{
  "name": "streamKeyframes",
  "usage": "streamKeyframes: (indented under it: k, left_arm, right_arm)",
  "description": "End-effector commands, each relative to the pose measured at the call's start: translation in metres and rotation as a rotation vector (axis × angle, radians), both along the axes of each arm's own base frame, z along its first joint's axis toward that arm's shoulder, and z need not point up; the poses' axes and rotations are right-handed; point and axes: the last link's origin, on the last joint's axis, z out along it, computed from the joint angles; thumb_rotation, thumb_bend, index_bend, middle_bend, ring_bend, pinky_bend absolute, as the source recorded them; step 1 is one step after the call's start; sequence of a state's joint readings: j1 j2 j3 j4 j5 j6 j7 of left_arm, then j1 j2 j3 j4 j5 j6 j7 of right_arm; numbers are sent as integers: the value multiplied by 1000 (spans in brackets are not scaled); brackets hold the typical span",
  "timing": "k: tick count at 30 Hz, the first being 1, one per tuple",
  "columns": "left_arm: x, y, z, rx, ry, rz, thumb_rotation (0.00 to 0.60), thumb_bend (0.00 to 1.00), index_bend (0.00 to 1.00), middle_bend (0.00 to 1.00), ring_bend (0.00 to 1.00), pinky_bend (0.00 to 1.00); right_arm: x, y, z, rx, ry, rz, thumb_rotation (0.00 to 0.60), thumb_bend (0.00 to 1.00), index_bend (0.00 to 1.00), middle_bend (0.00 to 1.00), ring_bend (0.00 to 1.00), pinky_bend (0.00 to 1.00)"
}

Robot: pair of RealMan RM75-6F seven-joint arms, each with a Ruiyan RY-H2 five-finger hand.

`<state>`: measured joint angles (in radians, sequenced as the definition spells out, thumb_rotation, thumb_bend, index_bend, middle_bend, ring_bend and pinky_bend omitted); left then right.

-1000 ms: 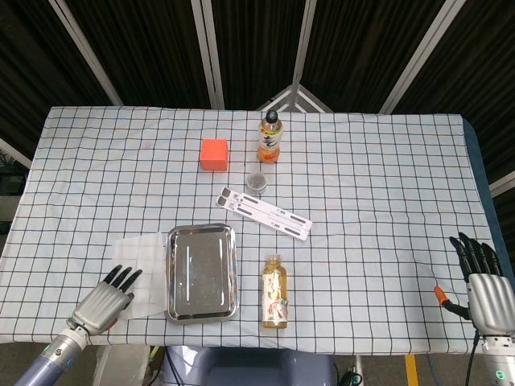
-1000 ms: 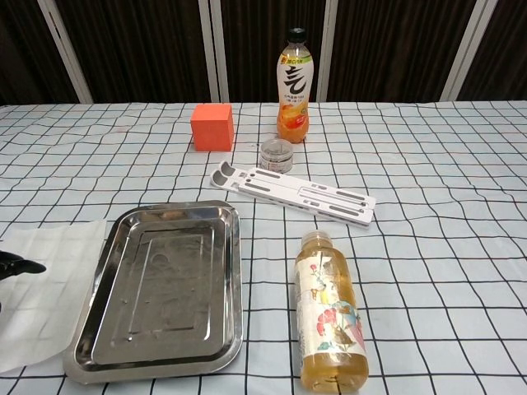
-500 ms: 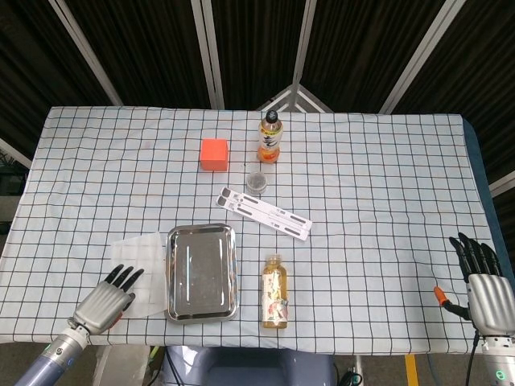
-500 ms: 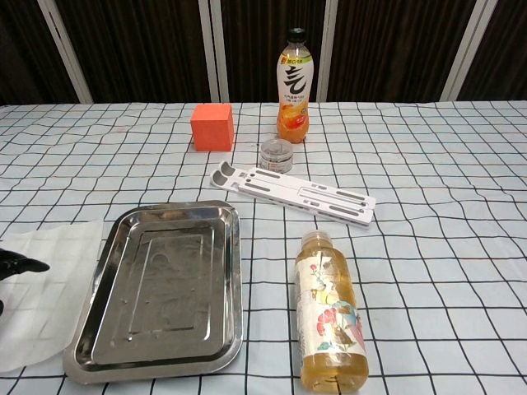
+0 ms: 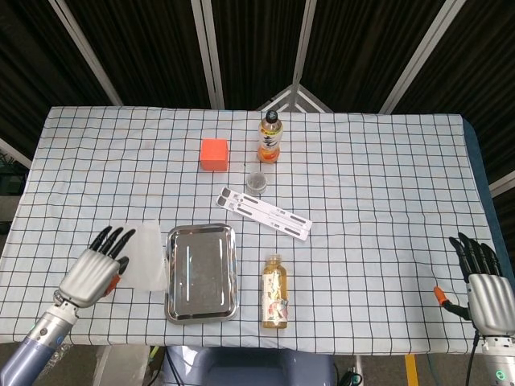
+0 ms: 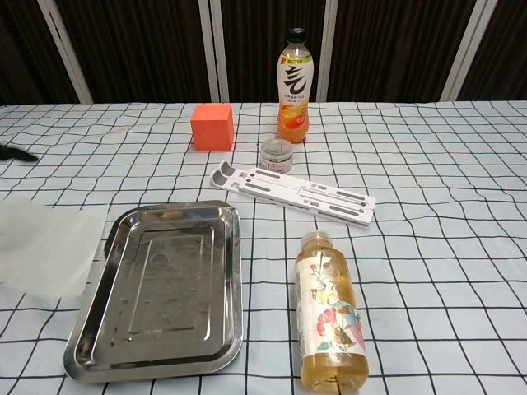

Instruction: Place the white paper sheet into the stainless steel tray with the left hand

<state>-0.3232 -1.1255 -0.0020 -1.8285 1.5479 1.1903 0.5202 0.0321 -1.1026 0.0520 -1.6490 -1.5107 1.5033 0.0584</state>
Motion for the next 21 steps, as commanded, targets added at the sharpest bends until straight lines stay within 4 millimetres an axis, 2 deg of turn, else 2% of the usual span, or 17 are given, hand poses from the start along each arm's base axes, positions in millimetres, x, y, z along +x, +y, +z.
streamKeyframes:
  k: [1,6,10,12,16,21]
  left_arm:
    - [33,25,21,75,-77,-74,600,510,603,22,0,0]
    - [83,39,22,85,-162,-195,600,510,597,23,0,0]
    - [113,32,4,36,-203,-276,600,510,597,25,0,0]
    - [121,27,-6,8,-213,-299,600,510,597,29,0,0]
    - [126,9,-30,-64,-214,-322,600,510,597,33,0,0]
    - [110,-13,-56,-143,-164,-300,600,511,596,32,0,0]
  right_arm:
    - [0,0,0,0,0,-1,600,325,0,0,0,0]
    - [-1,-1,0,-1,0,-4,600,324,0,0,0,0]
    - [-1,-1,1,-4,-4,-4,600,325,0,0,0,0]
    - [-1,0,1,-3,-5,-5,600,325,0,0,0,0]
    - [-2,0,1,-1,-6,-7,600,325,0,0,0,0]
    - [-2,-1,1,0,-5,-8,600,325,0,0,0,0]
